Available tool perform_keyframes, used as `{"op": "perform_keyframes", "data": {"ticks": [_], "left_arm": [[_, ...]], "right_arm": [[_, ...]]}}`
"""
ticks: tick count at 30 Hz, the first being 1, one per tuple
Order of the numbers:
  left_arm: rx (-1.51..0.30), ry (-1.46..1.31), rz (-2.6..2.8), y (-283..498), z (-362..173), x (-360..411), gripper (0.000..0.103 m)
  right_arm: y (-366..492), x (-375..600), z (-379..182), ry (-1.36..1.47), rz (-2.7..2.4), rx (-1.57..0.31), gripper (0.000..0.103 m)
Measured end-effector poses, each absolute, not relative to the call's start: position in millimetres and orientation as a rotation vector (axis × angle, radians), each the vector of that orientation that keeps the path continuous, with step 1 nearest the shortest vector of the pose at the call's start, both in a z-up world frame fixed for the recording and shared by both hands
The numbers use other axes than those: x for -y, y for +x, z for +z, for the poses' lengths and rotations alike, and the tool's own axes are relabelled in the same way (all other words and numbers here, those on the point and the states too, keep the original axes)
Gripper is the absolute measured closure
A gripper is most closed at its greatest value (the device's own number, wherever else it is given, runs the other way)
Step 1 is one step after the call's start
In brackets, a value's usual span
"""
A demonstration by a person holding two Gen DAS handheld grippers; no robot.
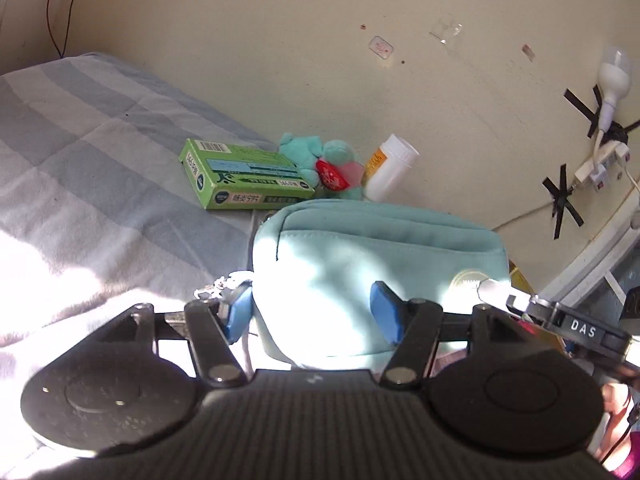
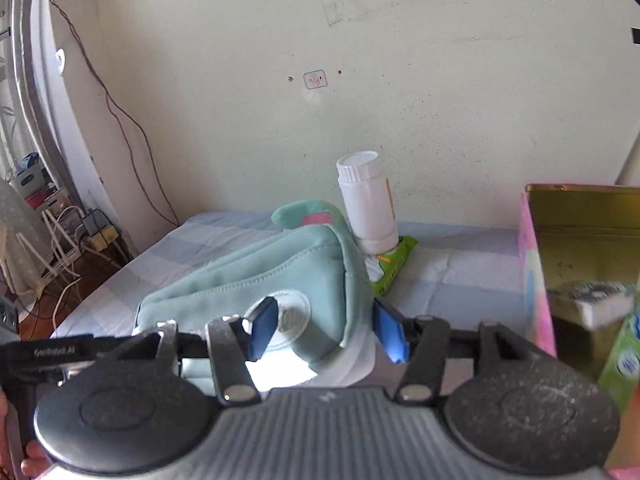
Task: Organize objects
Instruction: 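Grasp the mint-green pencil case with the right gripper and lift it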
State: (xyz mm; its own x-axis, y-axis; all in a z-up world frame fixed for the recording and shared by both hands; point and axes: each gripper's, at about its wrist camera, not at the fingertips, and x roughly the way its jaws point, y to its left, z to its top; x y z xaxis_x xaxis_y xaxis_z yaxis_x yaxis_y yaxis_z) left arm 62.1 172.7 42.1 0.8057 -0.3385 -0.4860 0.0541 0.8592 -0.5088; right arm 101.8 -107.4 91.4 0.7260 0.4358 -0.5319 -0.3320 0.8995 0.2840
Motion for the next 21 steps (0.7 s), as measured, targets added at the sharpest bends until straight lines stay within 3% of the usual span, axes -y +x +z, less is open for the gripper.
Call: {"op": "perform_keyframes", "data": {"ticks": [13,21], "left_arm": [[-0.744,-0.203,-0.385,26.5,18.5,-56.9,0.039],[-0.525,-0.121,-0.484,39.2,101.2,9.6,0.039]], "right_arm": [[-30.2,227.0,40.6,0.337,0.259,-0.663,0.054],[-47.4,289.1,104.3,0.294,0.206,-0.390,0.055]]}}
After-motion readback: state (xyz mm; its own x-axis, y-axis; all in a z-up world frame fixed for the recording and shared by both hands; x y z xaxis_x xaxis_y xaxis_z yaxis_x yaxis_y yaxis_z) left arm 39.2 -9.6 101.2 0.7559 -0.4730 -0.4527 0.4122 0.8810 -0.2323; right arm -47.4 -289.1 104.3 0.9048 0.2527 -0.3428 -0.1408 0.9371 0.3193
